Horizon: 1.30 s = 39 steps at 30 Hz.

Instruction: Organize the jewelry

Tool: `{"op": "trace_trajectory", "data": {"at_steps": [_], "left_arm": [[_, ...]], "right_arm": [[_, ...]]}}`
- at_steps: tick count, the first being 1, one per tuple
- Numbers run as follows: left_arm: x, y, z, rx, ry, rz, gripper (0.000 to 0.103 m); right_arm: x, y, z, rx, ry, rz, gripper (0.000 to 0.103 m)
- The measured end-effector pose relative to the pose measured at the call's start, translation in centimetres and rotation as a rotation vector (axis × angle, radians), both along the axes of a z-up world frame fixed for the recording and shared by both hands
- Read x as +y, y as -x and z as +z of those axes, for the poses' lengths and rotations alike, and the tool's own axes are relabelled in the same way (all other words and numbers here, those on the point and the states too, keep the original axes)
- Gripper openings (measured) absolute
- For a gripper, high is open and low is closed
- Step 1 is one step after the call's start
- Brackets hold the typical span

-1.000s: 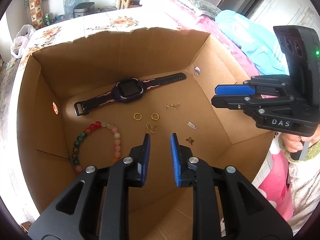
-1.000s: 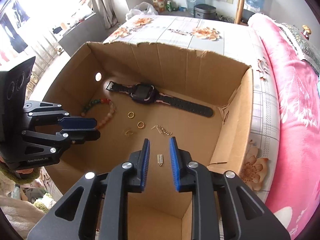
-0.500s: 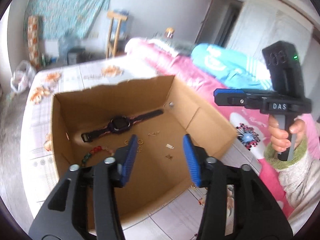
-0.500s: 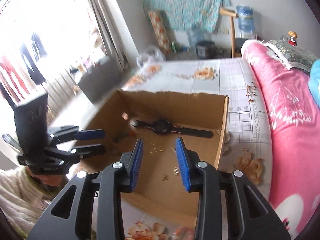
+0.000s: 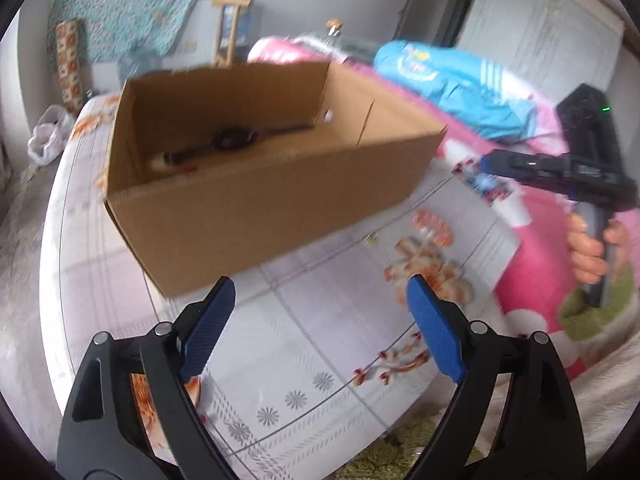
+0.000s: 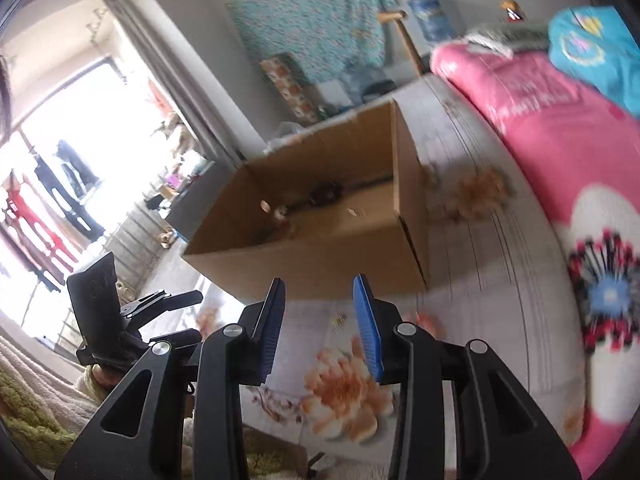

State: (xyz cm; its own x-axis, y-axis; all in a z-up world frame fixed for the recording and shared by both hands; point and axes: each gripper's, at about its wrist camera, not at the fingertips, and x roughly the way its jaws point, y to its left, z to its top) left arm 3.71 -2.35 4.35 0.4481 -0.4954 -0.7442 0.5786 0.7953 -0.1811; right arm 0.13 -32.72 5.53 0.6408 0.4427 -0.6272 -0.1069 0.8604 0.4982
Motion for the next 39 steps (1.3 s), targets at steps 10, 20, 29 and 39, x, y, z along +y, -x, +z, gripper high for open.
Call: {"op": "trace_trajectory", "data": {"at_steps": [10, 20, 29, 39], "left_arm": [[-1.5, -2.8, -5.2, 0.114, -0.217, 0.228, 0.084], [-1.8, -3.8, -6.0, 0.103, -0.266, 0.357, 0.095], [-1.9, -4.3, -6.3, 0.126, -0.272, 0.378, 0.095], [-1.7, -4.7, -6.5, 0.144, -0.275, 0.399, 0.095]], "right_arm": [[3.9, -0.1, -4.5, 0.108, 0.179, -0.039, 0.035], [8.5, -3.1, -6.3, 0.121, 0.37, 0.005, 0.035], [9.9, -5.0, -7.3, 0.149, 0.417, 0.034, 0.028], [10.3, -5.9, -7.3, 0.146, 0.46, 0.049, 0.017]]}}
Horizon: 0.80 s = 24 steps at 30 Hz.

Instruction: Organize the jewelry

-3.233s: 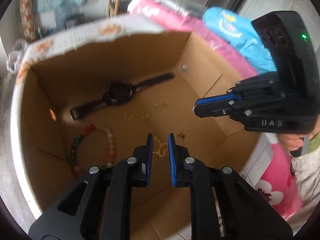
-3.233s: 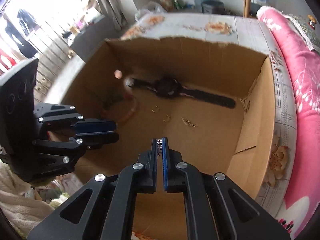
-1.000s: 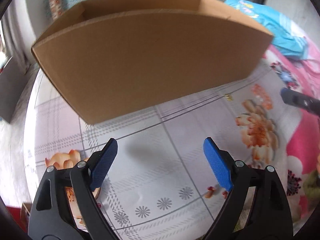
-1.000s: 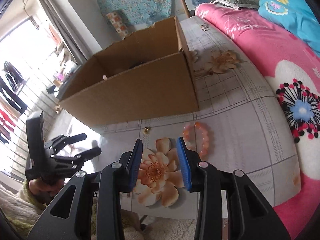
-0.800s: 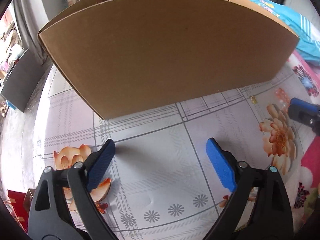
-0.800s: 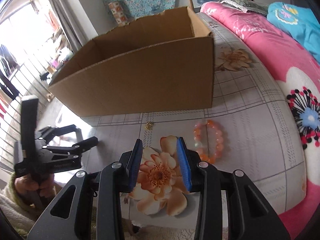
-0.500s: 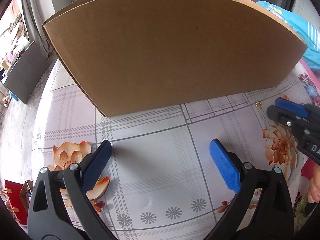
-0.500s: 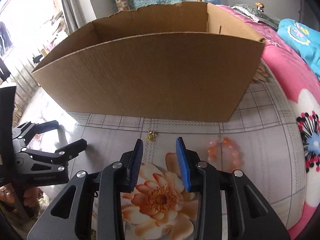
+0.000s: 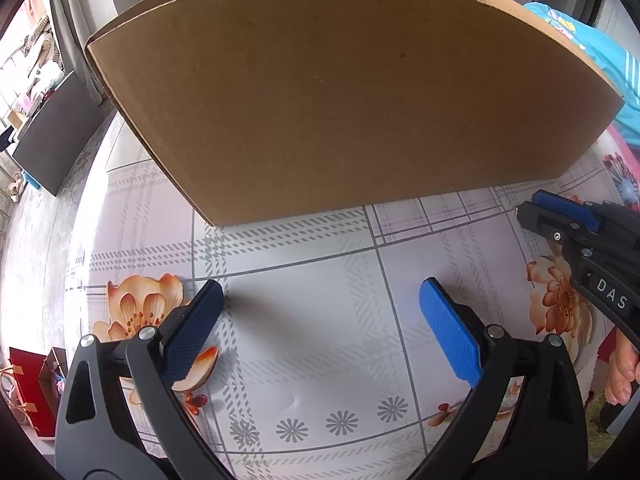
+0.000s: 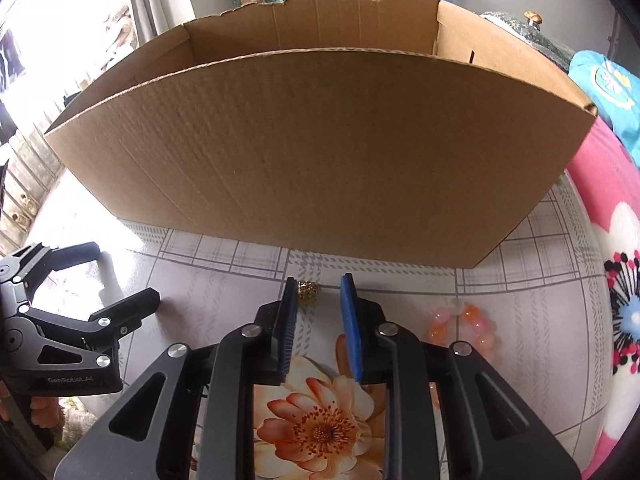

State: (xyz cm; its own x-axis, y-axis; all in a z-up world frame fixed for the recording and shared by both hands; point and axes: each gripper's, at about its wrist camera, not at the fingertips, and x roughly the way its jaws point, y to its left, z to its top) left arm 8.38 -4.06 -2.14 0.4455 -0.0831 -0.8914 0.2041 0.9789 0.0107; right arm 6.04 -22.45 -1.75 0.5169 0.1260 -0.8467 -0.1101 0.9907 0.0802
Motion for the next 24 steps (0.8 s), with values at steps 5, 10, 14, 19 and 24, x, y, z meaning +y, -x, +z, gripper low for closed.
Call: {"op": "trace_trajectory", "data": {"at_steps": [5, 10, 14, 19, 24], "left_arm": [[0.2, 0.0, -0.2, 0.003, 0.0, 0.011, 0.095], [0.3, -0.2, -0.3, 0.009, -0.001, 0.014, 0.095], [0.6, -0.4, -0.6, 0.01, 0.0, 0.02, 0.095], [0.6, -0.3, -0.6, 0.007, -0.001, 0.024, 0.095], [0.6, -0.2, -0.6, 0.002, 0.0, 0.021, 0.095]], "right_arm": [[0.4, -0.4, 0.1, 0.015, -0.004, 0.001, 0.008], [0.7, -1.2, 0.3, 0.038, -0.01, 0.005, 0.004], [0.5, -1.4, 0.3, 0.056, -0.045, 0.009, 0.004], [0.8, -0.8, 0.2, 0.073, -0.085, 0.031, 0.004], [1.7, 0.1, 0.2, 0.099, -0.136, 0.059, 0.004]]}}
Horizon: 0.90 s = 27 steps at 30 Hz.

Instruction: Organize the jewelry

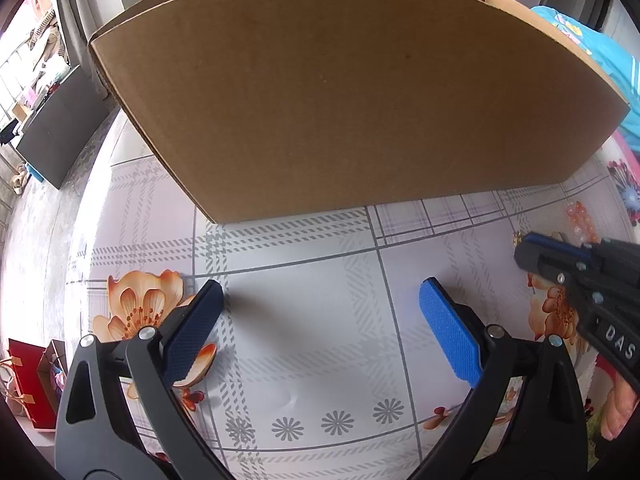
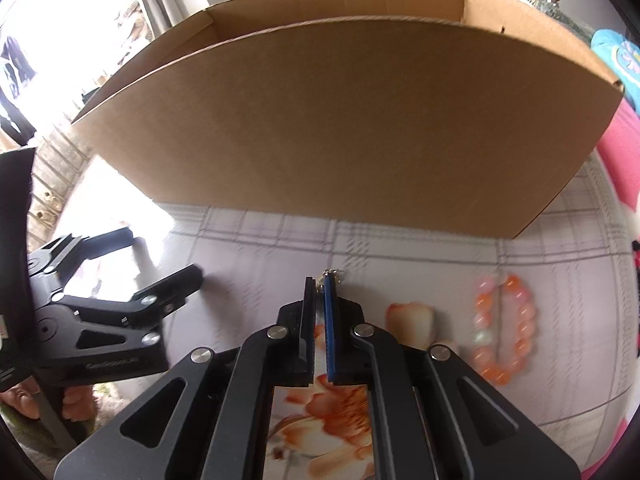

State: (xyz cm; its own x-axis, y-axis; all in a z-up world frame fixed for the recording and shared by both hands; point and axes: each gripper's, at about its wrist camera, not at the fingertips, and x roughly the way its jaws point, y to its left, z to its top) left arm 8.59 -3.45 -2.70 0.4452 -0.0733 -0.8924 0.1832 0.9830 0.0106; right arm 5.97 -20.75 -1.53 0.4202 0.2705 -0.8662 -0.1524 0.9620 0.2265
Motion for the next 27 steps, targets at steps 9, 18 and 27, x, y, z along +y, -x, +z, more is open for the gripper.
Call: {"op": "trace_trajectory", "data": {"at_steps": [9, 18, 27], "left_arm": [[0.0, 0.2, 0.1, -0.004, 0.001, -0.001, 0.095], [0.0, 0.3, 0.2, -0.002, 0.001, -0.002, 0.095], [0.0, 0.3, 0.3, -0.007, 0.002, -0.01, 0.095]], "right_arm": [[-2.0, 2.4, 1.3, -0.026, -0.086, -0.063, 0.005], [-1.3, 0.8, 1.2, -0.088, 0.06, -0.055, 0.005], [2.2, 0.5, 0.2, -0.101, 0.187, 0.053, 0.005]]}}
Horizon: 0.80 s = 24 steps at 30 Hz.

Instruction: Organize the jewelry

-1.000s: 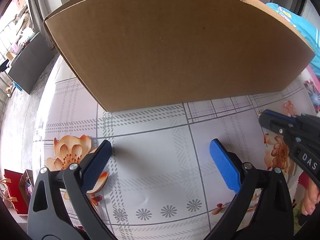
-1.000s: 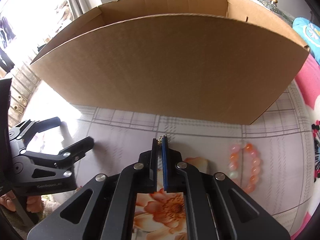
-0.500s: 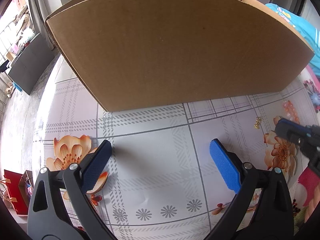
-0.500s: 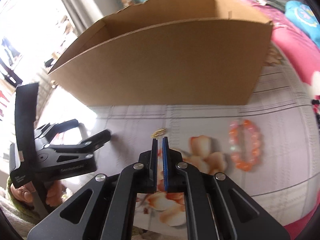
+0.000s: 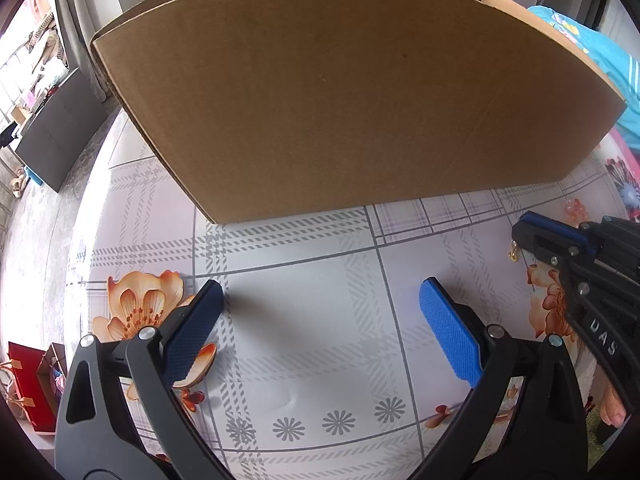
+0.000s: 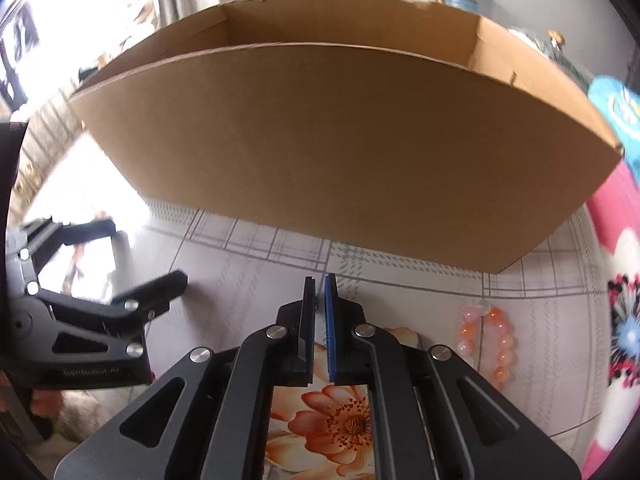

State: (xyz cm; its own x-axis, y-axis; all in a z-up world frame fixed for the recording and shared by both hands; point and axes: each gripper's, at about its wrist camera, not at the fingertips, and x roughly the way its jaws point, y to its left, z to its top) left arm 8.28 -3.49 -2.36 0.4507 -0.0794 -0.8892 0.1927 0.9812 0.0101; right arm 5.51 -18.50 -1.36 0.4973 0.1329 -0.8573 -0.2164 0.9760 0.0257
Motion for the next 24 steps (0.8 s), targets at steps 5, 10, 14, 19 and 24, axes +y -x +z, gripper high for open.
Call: {"op": "trace_trajectory", "data": {"at_steps": [5, 10, 14, 19, 24], "left_arm": [[0.1, 0.2, 0.1, -0.003, 0.001, -0.003, 0.095], [0.1, 0.2, 0.1, -0.002, 0.001, -0.003, 0.095], [0.0, 0.2, 0.1, 0.0, 0.0, 0.0, 0.095], [0.1, 0.1, 0.1, 0.002, 0.0, 0.004, 0.095], [0.3, -0.1, 0.2, 0.005, 0.001, 0.003, 0.095]], "right_arm": [[1.0, 1.4, 0.0, 0.018, 0.008, 0.041, 0.005], [0.1, 2.4, 0.8, 0.028, -0.068, 0.022, 0.006], [-2.6, 3.1, 1.7, 0.011, -0.093, -0.062, 0.007], [-4.4, 3.0, 0.7, 0.024, -0.061, -0.141, 0.03], [-4.3, 2.1, 1.1, -0.021, -0.076, -0.173, 0.055]]}}
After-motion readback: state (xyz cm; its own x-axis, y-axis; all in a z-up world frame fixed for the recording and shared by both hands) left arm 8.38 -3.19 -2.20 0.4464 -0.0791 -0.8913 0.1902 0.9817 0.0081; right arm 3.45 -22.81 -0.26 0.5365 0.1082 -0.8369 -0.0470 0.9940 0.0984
